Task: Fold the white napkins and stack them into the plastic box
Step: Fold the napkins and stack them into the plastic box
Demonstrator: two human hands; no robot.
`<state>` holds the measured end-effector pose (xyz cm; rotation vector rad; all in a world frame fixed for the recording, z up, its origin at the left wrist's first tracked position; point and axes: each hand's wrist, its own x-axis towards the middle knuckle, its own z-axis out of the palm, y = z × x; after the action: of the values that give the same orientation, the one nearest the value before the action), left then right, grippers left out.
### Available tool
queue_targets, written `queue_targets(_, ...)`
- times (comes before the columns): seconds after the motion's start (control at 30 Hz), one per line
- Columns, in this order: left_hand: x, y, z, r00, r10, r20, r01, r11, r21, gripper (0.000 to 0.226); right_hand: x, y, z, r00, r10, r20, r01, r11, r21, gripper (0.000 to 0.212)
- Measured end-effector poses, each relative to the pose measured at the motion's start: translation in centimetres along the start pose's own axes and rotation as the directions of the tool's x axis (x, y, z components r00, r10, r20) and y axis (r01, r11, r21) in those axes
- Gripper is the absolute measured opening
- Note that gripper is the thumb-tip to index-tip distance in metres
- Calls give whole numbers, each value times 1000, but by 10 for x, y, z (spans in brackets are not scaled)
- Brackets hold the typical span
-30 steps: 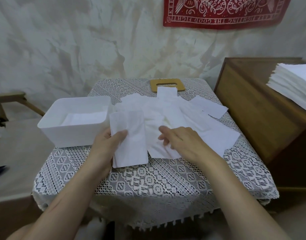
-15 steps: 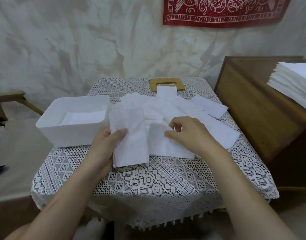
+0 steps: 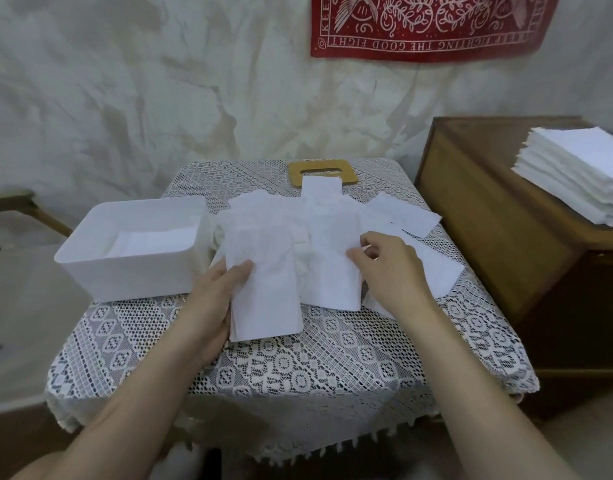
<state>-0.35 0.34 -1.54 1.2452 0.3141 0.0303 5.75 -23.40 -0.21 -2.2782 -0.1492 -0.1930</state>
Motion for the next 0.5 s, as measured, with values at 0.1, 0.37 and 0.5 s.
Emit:
queue_targets(0.1, 0, -1, 4, 1000, -2, 13, 3, 1000, -27, 25, -4, -4, -12, 995, -55, -83, 69, 982, 179, 21)
queue_targets(0.37, -4, -4, 18, 999, -16, 38, 19, 997, -80, 19, -20, -14, -27, 961, 59, 268, -236, 675, 699, 17)
queue_targets(0.5, -7, -4, 23, 998, -36, 58, 41, 996, -77, 28, -23, -16, -5, 950, 81, 301, -246, 789, 563, 16)
